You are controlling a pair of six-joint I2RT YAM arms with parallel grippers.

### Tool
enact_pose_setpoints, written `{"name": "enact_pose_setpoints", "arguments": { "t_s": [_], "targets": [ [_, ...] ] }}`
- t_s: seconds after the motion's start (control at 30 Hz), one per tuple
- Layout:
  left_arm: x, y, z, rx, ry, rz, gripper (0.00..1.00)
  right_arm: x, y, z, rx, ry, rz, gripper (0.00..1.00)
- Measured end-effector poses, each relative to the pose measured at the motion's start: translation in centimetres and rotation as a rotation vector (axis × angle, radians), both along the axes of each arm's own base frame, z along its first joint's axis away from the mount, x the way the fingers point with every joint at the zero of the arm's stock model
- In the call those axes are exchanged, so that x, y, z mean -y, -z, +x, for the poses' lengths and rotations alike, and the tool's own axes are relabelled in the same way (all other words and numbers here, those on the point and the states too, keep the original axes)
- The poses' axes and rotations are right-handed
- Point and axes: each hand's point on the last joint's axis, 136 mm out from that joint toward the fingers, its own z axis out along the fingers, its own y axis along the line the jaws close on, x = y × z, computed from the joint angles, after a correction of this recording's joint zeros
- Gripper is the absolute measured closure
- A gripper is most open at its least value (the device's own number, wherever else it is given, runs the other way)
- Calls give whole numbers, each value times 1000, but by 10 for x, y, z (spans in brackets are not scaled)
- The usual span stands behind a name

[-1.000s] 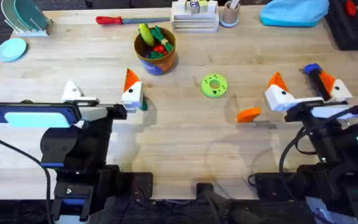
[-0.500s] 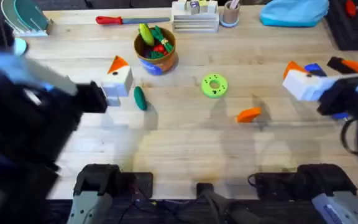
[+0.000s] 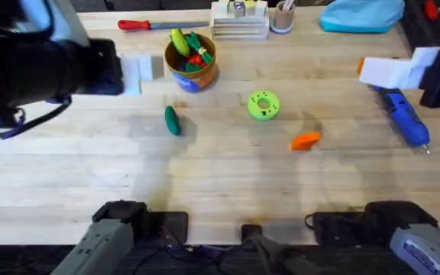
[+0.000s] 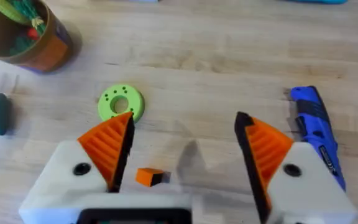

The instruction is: Pick up the gripper from the table and insert it into the empty holder that is missing its gripper. Then pick up a screw, insert it into the mounting hole, and use the screwdriver to tighten it. Finally, clean up the table by picking up the vegetable and placing it into the bucket.

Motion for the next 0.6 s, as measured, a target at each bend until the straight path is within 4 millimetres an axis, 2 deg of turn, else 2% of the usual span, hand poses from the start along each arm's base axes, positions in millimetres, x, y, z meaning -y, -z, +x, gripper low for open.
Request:
{"name": "enact_pose_setpoints", "arguments": {
  "t_s": [0.17,0.47,0.5,0.53,0.6],
  "targets": [
    [7,37,-7,-193,23,-33,8,0,3,1,-12,0,0,59],
    [36,122,-7,-535,51,-210,6,0,3,1,-12,0,0,59],
    [37,127,-7,-554,49,-222,53,0,3,1,-12,0,0,59],
    [39,129,-6,-563,50,-231,174,0,2,1,-11,0,0,59],
    [40,131,-4,-563,55,-240,494,0,3,1,-12,0,0,58]
  ]
}}
